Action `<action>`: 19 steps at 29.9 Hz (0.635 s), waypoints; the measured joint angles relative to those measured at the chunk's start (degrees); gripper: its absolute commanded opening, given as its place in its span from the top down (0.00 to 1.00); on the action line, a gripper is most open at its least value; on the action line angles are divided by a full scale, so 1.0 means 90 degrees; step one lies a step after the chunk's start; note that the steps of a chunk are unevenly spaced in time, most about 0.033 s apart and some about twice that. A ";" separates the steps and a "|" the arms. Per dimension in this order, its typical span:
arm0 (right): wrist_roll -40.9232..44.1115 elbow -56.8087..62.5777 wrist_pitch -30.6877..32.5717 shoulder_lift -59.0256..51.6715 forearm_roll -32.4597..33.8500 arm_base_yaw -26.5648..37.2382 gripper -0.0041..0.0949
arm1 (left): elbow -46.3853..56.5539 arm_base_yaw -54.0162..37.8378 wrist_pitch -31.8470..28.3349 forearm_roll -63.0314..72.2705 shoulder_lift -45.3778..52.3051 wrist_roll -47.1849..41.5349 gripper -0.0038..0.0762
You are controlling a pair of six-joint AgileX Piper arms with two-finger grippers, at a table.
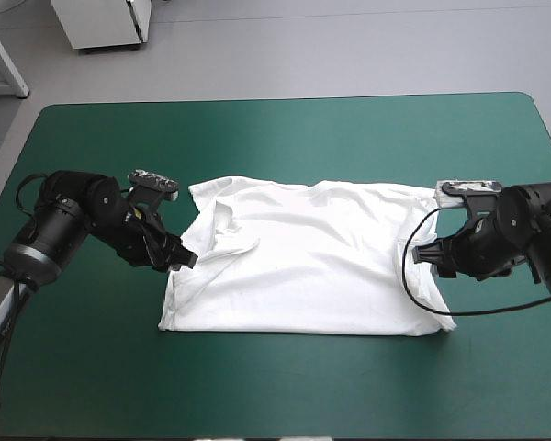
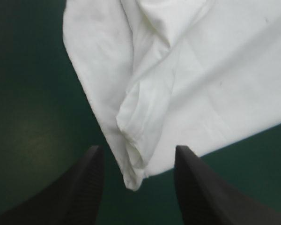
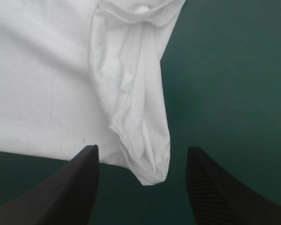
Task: Fold the cloth
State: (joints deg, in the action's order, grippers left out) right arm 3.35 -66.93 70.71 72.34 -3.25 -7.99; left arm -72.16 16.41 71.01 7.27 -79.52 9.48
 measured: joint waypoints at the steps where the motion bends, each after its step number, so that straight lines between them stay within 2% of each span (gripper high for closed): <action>1: 0.0048 0.0130 0.0000 -0.0124 0.0019 0.0000 0.43 | 0.0182 0.0006 -0.0013 0.0034 0.0067 -0.0043 0.52; 5: 0.0226 0.0557 0.0007 -0.0590 0.0026 0.0000 0.43 | 0.0943 0.0172 -0.0189 0.0041 0.0308 -0.0185 0.52; 9: 0.0405 0.0802 0.0007 -0.0888 0.0026 0.0000 0.43 | 0.1692 0.0603 -0.0677 -0.0042 0.0472 -0.0500 0.52; 15: 0.0475 0.0834 0.0013 -0.0942 0.0026 0.0000 0.47 | 0.2570 0.1038 -0.1326 -0.0893 0.0487 -0.1573 0.52; 19: 0.0475 0.0904 -0.0008 -0.0942 0.0026 0.0000 0.48 | 0.3221 0.1066 -0.1765 -0.1085 0.0487 -0.1906 0.52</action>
State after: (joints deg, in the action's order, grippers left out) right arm 7.63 -58.79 70.64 63.86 -3.01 -7.99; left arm -43.17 26.00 55.12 -2.49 -75.14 -7.68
